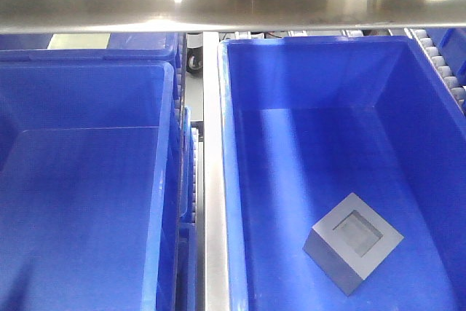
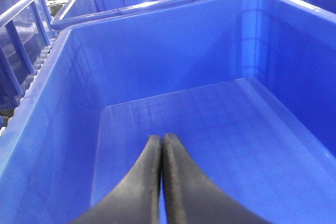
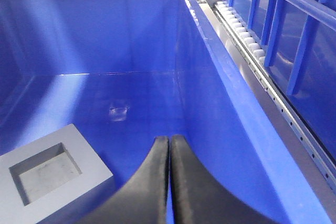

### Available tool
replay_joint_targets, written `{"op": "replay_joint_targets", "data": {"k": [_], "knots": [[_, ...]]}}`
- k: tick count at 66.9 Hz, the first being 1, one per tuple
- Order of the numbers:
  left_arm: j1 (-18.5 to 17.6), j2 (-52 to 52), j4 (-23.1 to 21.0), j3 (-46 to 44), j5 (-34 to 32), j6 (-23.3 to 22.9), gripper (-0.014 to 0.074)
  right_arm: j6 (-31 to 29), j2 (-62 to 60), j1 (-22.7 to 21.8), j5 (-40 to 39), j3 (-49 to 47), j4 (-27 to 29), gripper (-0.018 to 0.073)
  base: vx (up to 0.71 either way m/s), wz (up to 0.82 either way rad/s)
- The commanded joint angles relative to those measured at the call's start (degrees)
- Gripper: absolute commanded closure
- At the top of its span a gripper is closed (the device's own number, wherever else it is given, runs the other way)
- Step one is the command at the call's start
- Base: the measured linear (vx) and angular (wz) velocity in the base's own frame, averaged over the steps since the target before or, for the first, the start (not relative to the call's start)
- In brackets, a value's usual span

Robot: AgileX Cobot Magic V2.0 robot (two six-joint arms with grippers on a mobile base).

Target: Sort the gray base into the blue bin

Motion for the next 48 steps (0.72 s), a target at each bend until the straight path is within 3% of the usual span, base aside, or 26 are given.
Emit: {"op": "replay_joint_targets", "data": {"k": [1, 48], "knots": [[-0.07, -0.73, -0.08, -1.18, -4.73, -0.40, 0.0603, -0.70, 1.03, 0.04, -2.15, 0.37, -0.21, 0.0564, 0.00, 0.00], [-0.07, -0.73, -0.08, -1.18, -4.73, -0.40, 0.0603, -0.70, 1.03, 0.04, -2.15, 0.37, -0.21, 0.0564, 0.00, 0.00]]}}
